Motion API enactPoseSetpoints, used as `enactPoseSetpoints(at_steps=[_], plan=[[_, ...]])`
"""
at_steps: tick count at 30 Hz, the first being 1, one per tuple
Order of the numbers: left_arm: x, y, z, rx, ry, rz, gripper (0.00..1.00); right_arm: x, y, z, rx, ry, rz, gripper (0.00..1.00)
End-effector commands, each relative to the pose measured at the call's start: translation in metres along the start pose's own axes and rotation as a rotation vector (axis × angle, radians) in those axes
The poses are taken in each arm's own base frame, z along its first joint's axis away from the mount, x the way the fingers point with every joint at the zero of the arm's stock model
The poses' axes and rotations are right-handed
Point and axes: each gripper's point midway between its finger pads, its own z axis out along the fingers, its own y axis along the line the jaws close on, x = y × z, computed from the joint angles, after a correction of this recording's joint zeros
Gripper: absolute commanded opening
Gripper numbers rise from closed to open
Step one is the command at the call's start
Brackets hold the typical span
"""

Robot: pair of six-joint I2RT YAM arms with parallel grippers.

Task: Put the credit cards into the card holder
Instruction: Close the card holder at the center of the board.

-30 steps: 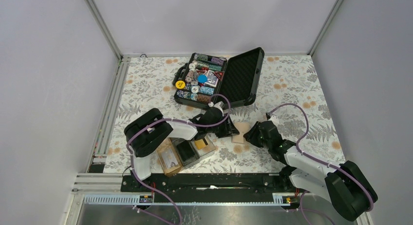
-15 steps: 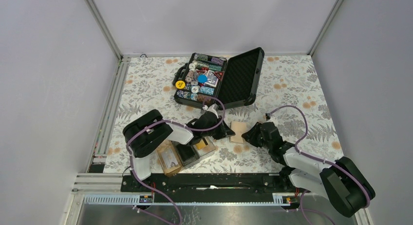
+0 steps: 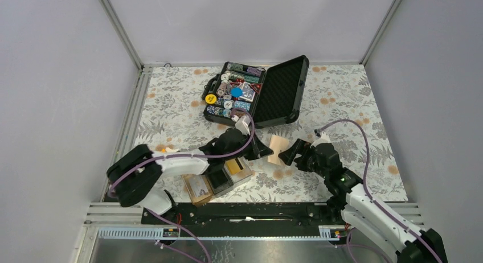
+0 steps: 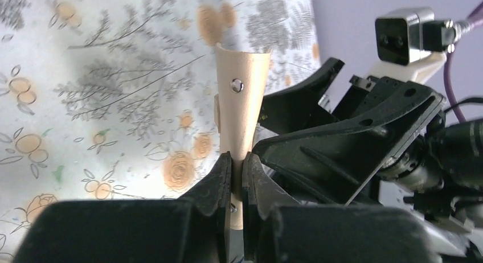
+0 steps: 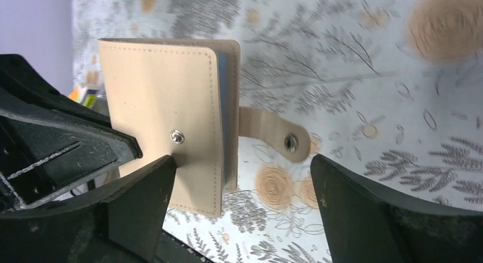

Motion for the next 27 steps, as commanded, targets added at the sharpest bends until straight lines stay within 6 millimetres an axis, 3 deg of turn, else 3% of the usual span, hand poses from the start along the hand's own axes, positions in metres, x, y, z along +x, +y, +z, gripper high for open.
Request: enactPoseSetpoints(at_steps=[1, 9, 13, 21, 25, 27], plan=[[-0.025, -0.066, -0.036, 0.206, -0.086, 0.169, 0.00, -0.022, 0.038, -0.030, -0.093, 0.017, -0.181, 0.99], [-0.025, -0.086, -0.095, 0.258, -0.099, 0.384, 0.00, -0.049, 0.109, -0.077, -0.320, 0.024, -0.410, 0.99], [-0.017, -0.100, -0.120, 0.326, -0.063, 0.449, 0.00, -0.051, 0.147, -0.102, -0.498, 0.036, -0.470, 1.00], [-0.002, -0.131, -0.153, 0.502, -0.004, 0.515, 0.00, -0.043, 0.186, -0.125, -0.740, 0.079, -0.500, 1.00], [0.002, -0.135, -0.155, 0.530, 0.015, 0.516, 0.00, -0.036, 0.199, -0.131, -0.829, 0.141, -0.460, 0.85], [0.002, -0.136, -0.155, 0.534, 0.019, 0.518, 0.00, -0.034, 0.199, -0.129, -0.833, 0.162, -0.457, 0.73]])
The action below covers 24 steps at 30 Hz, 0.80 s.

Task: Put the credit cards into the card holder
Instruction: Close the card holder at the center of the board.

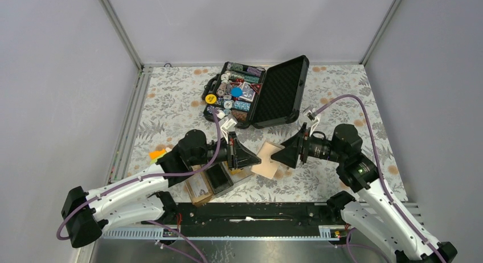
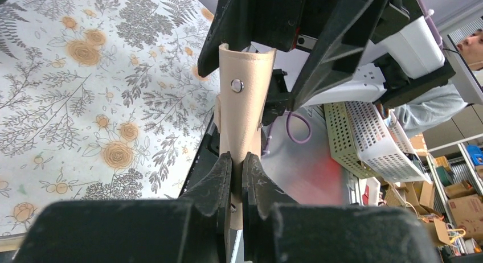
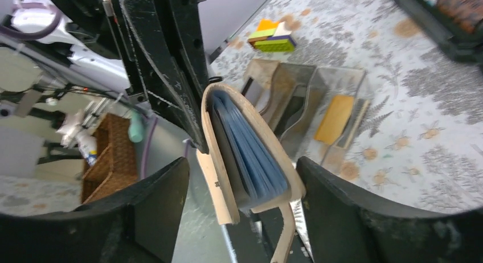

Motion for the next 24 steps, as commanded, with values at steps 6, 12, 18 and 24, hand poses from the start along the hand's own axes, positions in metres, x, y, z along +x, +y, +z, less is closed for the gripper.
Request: enactPoseSetpoints(at_steps=[6, 12, 18, 24], plan=[[-0.016, -0.021, -0.005, 0.077, -0.046, 0.059, 0.00, -0.009, 0.035, 0.002, -0.208, 0.005, -0.016, 0.17], [-0.009, -0.021, 0.000, 0.096, -0.012, 0.031, 0.65, -0.009, 0.048, 0.000, -0.286, 0.016, -0.013, 0.00], [-0.004, -0.022, 0.004, 0.120, 0.026, 0.015, 0.62, -0.006, 0.057, -0.003, -0.350, 0.045, -0.006, 0.00], [-0.001, -0.024, 0.008, 0.144, 0.039, -0.004, 0.50, -0.001, 0.057, -0.002, -0.372, 0.080, 0.014, 0.00]])
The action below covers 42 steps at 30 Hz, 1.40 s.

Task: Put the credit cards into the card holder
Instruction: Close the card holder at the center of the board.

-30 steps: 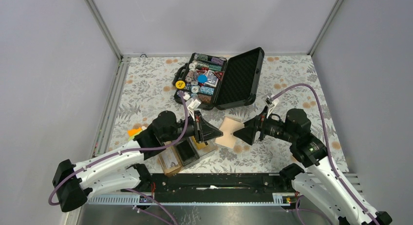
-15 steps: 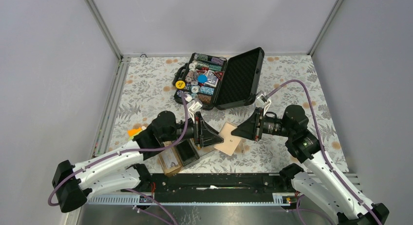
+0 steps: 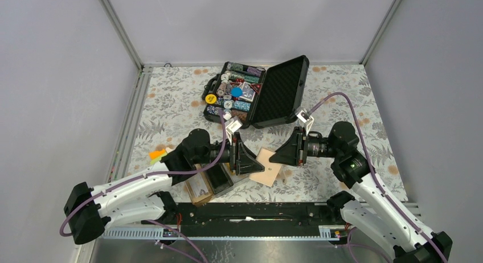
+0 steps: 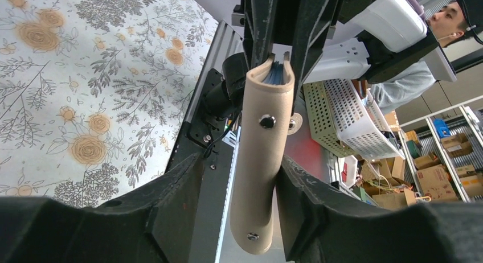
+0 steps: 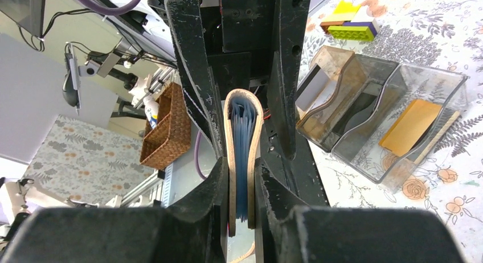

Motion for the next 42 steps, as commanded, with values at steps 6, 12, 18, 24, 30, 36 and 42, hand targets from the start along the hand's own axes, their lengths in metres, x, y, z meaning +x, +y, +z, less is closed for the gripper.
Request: enactPoseSetpoints(at_steps=[6, 12, 18, 24, 30, 36, 42], plan=[[-0.010, -0.019, 0.007, 0.106, -0.007, 0.016, 0.39, -0.005, 0.012, 0.001, -0.070, 0.007, -0.029, 0.00], [-0.003, -0.026, 0.009, 0.160, 0.033, 0.001, 0.21, -0.006, 0.007, 0.004, -0.060, 0.008, -0.021, 0.00], [-0.009, -0.015, 0.004, 0.083, -0.022, 0.021, 0.00, -0.011, -0.010, 0.004, 0.055, -0.022, -0.010, 0.49], [-0.040, 0.039, -0.021, -0.278, -0.243, -0.007, 0.00, -0.006, -0.066, -0.014, 0.399, -0.074, 0.040, 0.93], [-0.044, 0.055, -0.032, -0.358, -0.302, -0.080, 0.00, 0.005, -0.069, -0.014, 0.377, -0.106, 0.095, 0.73], [-0.043, 0.058, -0.032, -0.360, -0.305, -0.105, 0.00, 0.006, -0.074, -0.013, 0.388, -0.108, 0.108, 0.51], [-0.043, 0.054, -0.032, -0.332, -0.308, -0.117, 0.00, 0.012, -0.089, -0.012, 0.428, -0.093, 0.115, 0.55]])
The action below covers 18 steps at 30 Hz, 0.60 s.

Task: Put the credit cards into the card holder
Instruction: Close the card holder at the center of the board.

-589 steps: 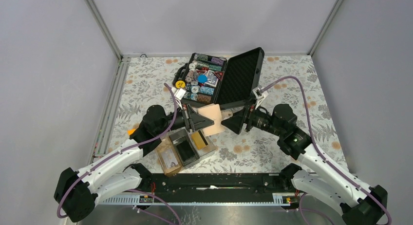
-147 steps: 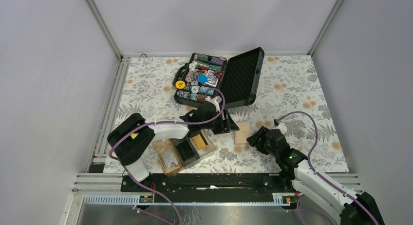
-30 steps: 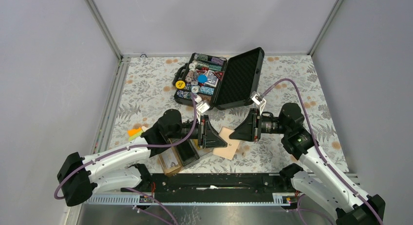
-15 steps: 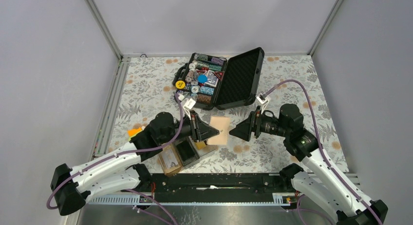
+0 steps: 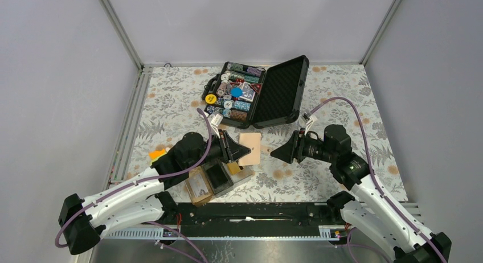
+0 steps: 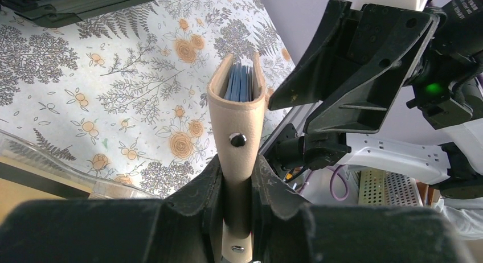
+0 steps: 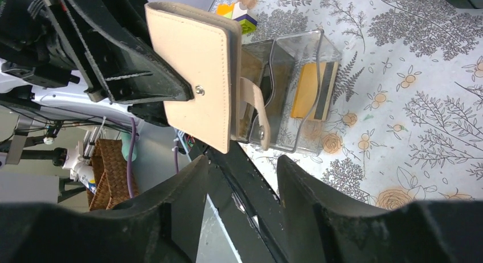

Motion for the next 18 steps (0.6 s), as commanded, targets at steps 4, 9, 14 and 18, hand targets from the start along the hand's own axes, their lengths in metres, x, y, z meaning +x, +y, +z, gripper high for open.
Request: enactPoseSetpoints(at_steps=[4, 9, 14, 18], plan=[[-0.018, -0.020, -0.002, 0.078, -0.069, -0.019, 0.00, -0.002, -0.011, 0.009, 0.016, -0.019, -0.013, 0.56], [-0.017, -0.020, -0.002, 0.082, -0.063, -0.021, 0.00, -0.003, -0.002, 0.014, -0.058, -0.019, -0.018, 0.44], [-0.018, -0.021, -0.001, 0.091, -0.060, -0.029, 0.00, -0.004, -0.002, 0.017, -0.074, -0.026, -0.016, 0.35], [-0.017, -0.020, -0.001, 0.092, -0.057, -0.027, 0.00, -0.005, -0.004, 0.020, -0.078, -0.031, -0.016, 0.25]])
